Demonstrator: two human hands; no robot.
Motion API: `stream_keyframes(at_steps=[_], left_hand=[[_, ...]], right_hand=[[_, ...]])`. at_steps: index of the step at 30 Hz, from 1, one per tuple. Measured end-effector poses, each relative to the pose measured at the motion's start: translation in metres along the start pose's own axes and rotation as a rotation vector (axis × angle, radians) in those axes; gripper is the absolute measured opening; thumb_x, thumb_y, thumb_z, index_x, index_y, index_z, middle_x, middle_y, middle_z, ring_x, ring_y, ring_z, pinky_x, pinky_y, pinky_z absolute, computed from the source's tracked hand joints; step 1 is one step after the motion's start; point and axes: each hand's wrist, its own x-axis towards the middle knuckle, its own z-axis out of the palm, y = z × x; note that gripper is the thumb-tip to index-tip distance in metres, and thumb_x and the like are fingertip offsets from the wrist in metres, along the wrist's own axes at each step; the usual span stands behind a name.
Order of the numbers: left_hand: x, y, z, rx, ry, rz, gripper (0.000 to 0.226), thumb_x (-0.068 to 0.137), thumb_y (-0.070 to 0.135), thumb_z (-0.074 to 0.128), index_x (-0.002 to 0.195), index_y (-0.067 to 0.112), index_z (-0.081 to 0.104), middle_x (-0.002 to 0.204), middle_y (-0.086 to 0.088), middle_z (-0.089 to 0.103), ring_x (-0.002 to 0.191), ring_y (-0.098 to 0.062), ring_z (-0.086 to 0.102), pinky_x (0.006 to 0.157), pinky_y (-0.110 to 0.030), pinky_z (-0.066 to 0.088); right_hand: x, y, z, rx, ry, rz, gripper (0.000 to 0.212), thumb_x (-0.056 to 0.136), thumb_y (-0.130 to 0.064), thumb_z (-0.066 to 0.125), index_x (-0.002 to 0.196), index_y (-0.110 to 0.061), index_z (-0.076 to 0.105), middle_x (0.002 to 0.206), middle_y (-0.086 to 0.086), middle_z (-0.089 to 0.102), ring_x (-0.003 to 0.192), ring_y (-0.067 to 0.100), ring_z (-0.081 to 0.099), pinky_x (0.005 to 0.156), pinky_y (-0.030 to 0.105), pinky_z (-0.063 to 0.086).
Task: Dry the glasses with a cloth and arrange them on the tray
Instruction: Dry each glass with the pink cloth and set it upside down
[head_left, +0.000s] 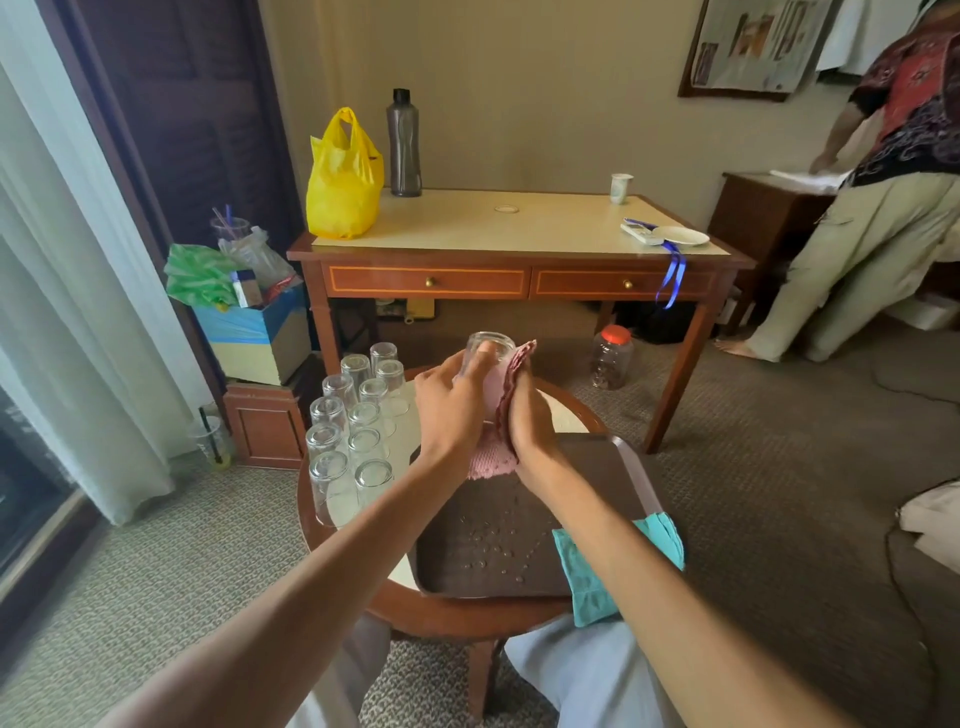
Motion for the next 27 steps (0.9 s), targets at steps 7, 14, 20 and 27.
stream_keyframes(at_steps=[7,14,20,27], left_hand=[[-0.002,-0.004,-0.007,-0.156,-0.018,-0.163,0.029,0.102,0.036,0.060,0.122,0.015,0.066,0.109,0.005,0.071,0.102,-0.004,0.066,0.070,-0.014,0.049],[-0.016,-0.001,0.004,-0.125,-0.166,-0.153,0.039,0.103,0.051,0.051,0.123,0.024,0.071,0.114,0.001,0.075,0.106,-0.013,0.071,0.091,-0.031,0.056],[-0.005,0.005,-0.002,-0.128,-0.036,-0.230,0.032,0.097,0.045,0.063,0.104,0.018,0.079,0.096,0.004,0.074,0.098,-0.014,0.070,0.084,-0.030,0.055],[-0.006,0.006,-0.005,-0.269,-0.027,-0.271,0.029,0.106,0.042,0.050,0.121,0.020,0.061,0.110,-0.003,0.070,0.099,-0.017,0.070,0.071,-0.031,0.055]], right_hand=[[-0.016,0.017,-0.006,-0.171,-0.100,-0.187,0.043,0.107,-0.048,0.024,0.135,-0.021,0.045,0.107,-0.004,0.062,0.088,0.008,0.063,0.066,0.014,0.053],[0.003,-0.013,-0.015,-0.010,0.025,-0.107,0.046,0.107,-0.051,0.031,0.101,-0.025,0.068,0.087,-0.007,0.073,0.086,0.012,0.071,0.076,0.027,0.056],[-0.014,0.013,-0.008,-0.154,-0.053,0.038,0.069,0.102,-0.064,0.022,0.079,-0.026,0.075,0.084,0.001,0.075,0.088,0.022,0.071,0.087,0.041,0.057],[-0.004,-0.001,-0.012,-0.182,-0.046,-0.184,0.034,0.105,-0.039,0.047,0.130,-0.016,0.050,0.109,0.004,0.069,0.083,0.014,0.067,0.060,0.018,0.052]])
